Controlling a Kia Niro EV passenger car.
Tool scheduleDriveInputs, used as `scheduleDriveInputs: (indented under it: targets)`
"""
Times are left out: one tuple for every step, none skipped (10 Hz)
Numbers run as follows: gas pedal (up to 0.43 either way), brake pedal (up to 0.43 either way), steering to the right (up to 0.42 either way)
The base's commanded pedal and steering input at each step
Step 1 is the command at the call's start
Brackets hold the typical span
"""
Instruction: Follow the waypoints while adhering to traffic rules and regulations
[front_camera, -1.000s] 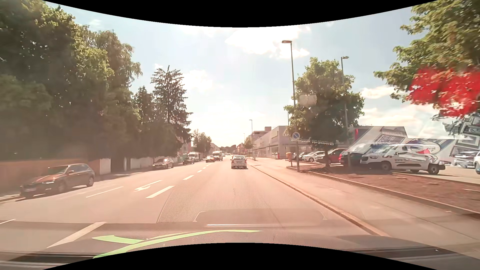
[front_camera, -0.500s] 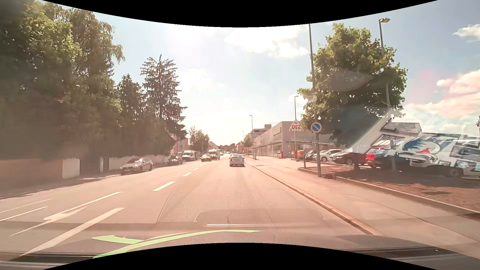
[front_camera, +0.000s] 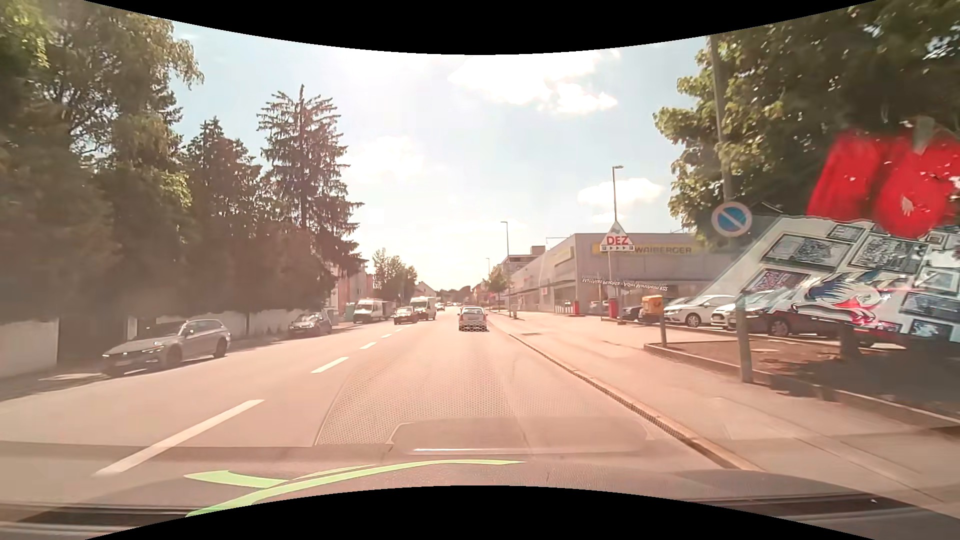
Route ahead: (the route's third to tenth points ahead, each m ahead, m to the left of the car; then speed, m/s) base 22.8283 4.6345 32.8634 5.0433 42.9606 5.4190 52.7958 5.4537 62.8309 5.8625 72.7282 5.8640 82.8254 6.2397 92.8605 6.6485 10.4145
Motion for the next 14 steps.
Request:
scheduleDriveInputs:
  targets:
    - [0.169,0.0,-0.006]
    - [0.169,0.0,-0.006]
    - [0.169,0.0,-0.006]
    - [0.169,0.0,-0.006]
    - [0.169,0.0,-0.006]
    - [0.157,0.0,-0.006]
    - [0.15,0.0,-0.006]
    - [0.15,0.0,-0.006]
    - [0.138,0.0,-0.006]
    - [0.118,0.0,-0.006]
    - [0.11,0.0,-0.006]
    - [0.11,0.0,-0.006]
    - [0.11,0.0,-0.005]
    - [0.11,0.0,-0.005]
